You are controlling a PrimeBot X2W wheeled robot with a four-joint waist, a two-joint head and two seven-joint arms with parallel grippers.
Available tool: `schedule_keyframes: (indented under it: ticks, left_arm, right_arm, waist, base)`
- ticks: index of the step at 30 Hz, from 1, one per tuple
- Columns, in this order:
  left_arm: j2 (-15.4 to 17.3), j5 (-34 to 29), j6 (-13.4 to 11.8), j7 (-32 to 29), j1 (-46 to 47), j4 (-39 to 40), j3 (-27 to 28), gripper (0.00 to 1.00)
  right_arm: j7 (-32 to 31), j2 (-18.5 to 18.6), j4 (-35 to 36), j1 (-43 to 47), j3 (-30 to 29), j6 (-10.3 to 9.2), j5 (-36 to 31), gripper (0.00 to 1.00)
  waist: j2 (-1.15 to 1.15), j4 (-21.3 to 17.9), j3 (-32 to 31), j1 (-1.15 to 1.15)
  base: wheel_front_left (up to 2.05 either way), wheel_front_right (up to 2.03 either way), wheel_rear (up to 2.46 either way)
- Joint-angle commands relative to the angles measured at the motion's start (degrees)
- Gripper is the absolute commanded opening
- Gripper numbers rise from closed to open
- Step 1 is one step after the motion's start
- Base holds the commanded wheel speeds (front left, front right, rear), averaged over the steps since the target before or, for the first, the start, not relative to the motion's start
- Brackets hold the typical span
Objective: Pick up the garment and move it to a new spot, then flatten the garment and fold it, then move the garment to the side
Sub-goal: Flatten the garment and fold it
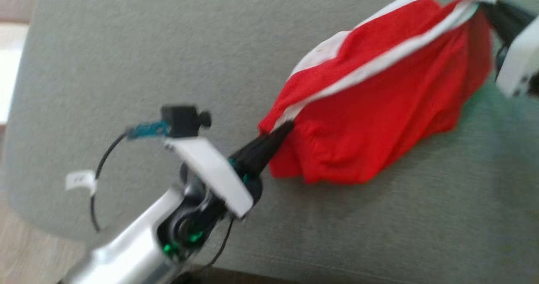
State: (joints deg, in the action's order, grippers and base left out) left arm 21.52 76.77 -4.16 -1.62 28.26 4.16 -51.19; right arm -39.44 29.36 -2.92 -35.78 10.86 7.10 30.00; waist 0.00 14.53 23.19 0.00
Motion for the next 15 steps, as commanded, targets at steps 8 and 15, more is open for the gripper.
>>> schedule_keyframes:
  ticks: [8,15]
  left_arm:
    - [-4.8,-1.0,1.6,-0.1,8.1,-9.0,1.8,0.0]
    - [-6.2,-1.7,1.1,1.5,9.0,-12.3,2.4,0.0]
  right_arm:
    - [2.6,1.1,-10.7,-10.4,7.4,0.39,-0.7,0.0]
    - [8.3,0.6,-16.5,-13.9,9.1,0.39,-2.0,0.0]
  waist:
    - [0.0,5.6,5.3,0.0]
    - [0.0,5.4,5.6,0.0]
  base:
    - [0.0,0.0,0.0]
    - [0.0,0.0,0.0]
